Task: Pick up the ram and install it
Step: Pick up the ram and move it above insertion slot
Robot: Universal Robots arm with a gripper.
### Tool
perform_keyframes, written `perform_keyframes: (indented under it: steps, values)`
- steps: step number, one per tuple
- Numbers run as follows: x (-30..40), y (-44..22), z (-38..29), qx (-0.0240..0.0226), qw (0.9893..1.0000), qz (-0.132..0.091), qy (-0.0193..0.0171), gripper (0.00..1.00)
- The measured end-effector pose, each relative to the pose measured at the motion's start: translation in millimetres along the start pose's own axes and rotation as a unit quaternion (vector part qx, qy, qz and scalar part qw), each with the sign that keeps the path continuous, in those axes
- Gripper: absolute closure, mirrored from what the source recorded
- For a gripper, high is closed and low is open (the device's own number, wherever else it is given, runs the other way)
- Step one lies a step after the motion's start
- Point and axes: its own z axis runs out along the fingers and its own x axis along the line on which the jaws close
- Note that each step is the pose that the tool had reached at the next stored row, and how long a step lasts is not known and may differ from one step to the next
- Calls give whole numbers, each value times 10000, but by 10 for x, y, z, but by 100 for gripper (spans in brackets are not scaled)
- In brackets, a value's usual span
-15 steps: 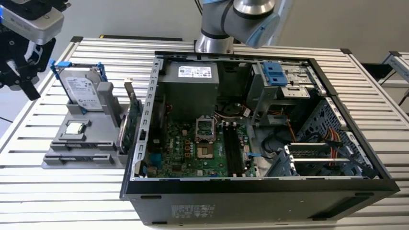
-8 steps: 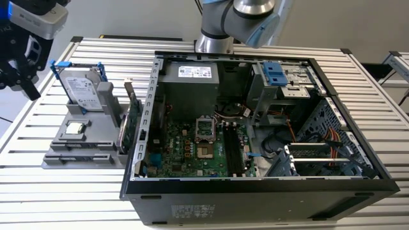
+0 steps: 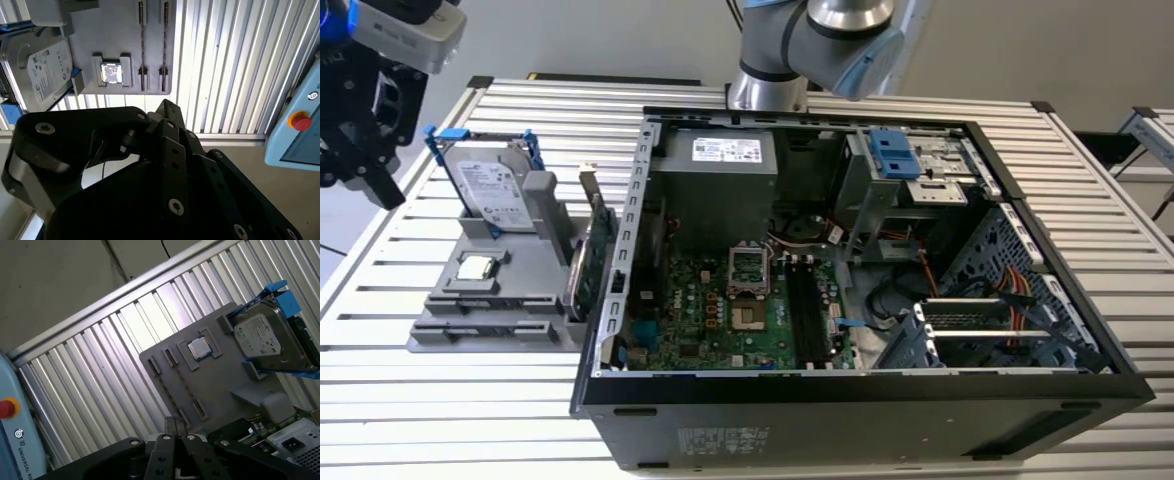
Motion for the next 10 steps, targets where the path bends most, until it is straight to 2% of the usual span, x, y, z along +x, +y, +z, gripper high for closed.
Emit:
perform_keyframes:
  steps: [6, 10]
  values:
    - [-2, 1, 0, 10, 9993, -385, 18, 100]
    - [-2, 1, 1, 37, 9975, -699, 23, 100]
